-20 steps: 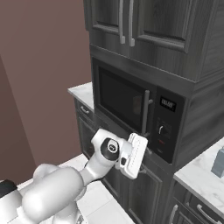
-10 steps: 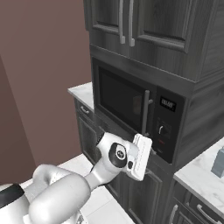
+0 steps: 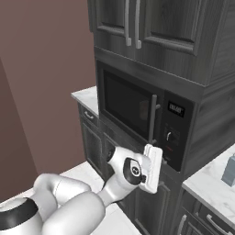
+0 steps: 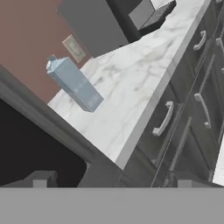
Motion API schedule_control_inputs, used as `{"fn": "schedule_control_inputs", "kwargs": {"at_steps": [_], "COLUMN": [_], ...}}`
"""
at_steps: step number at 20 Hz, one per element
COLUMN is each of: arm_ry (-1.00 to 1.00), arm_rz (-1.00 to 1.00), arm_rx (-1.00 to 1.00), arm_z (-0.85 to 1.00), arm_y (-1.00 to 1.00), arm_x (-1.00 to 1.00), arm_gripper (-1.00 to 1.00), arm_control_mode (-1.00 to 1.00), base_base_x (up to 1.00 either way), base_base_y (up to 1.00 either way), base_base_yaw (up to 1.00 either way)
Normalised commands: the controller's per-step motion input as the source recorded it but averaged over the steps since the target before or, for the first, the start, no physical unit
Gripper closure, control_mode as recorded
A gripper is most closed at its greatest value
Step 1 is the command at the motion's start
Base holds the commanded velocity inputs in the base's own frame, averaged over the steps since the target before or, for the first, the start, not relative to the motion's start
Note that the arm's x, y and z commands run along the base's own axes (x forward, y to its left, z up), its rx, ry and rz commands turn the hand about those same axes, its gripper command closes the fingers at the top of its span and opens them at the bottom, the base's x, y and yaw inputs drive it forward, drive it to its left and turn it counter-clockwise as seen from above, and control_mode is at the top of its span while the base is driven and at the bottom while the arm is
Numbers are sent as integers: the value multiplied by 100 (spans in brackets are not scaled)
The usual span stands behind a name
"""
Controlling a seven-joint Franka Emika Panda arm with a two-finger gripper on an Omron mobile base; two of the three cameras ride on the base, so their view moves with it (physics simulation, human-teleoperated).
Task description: Place the microwavable item in the microwave. Then, close the microwave door and press the start button.
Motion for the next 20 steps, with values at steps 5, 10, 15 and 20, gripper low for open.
{"fn": "schedule_control_inputs", "kwargs": {"at_steps": [5, 10, 15, 20], "arm_ry": [-7, -2, -4, -8], "arm_rz": [0, 0, 0, 0], "arm_rx": [0, 0, 0, 0], "arm_z": [-26, -36, -23, -20], "arm_y": [15, 24, 14, 0], "arm_x": [40, 35, 29, 25], "arm_gripper": [-100, -100, -100, -100], "arm_control_mode": [-100, -100, -100, -100], "base_base_x": [0, 0, 0, 0], "base_base_y": [0, 0, 0, 0], "base_base_yaw": [0, 0, 0, 0]}}
